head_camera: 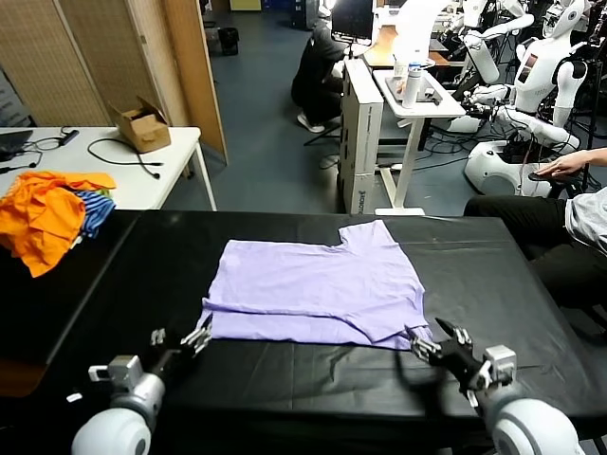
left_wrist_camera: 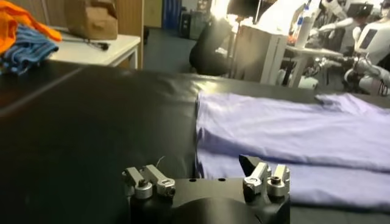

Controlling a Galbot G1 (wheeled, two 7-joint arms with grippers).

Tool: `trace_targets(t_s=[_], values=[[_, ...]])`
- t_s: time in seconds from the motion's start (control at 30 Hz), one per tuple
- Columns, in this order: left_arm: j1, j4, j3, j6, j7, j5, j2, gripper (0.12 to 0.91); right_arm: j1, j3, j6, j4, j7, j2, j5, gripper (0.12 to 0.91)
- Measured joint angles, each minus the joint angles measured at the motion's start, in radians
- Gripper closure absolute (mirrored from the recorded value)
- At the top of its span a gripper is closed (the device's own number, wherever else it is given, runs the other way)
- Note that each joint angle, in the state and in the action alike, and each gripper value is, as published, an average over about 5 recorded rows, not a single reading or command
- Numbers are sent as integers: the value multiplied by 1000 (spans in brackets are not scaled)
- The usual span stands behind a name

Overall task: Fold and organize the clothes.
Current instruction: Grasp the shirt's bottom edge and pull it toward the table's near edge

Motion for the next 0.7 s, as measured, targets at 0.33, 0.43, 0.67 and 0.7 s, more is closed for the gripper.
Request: trace_targets(t_s=[0.33, 0.43, 0.67, 0.7], values=[[0, 7, 8, 3, 5, -4, -7, 316, -1, -12, 7, -14, -8, 4, -20, 743], [0, 8, 9, 3, 5, -4, -6, 524, -2, -11, 9, -17, -10, 2, -21, 865], [6, 7, 8, 4, 3, -1, -4, 876, -27, -20, 7, 13, 5, -1, -21, 886], [8, 6, 8, 5, 2, 1, -4, 880, -34, -19, 4, 23, 8, -1, -21, 886]])
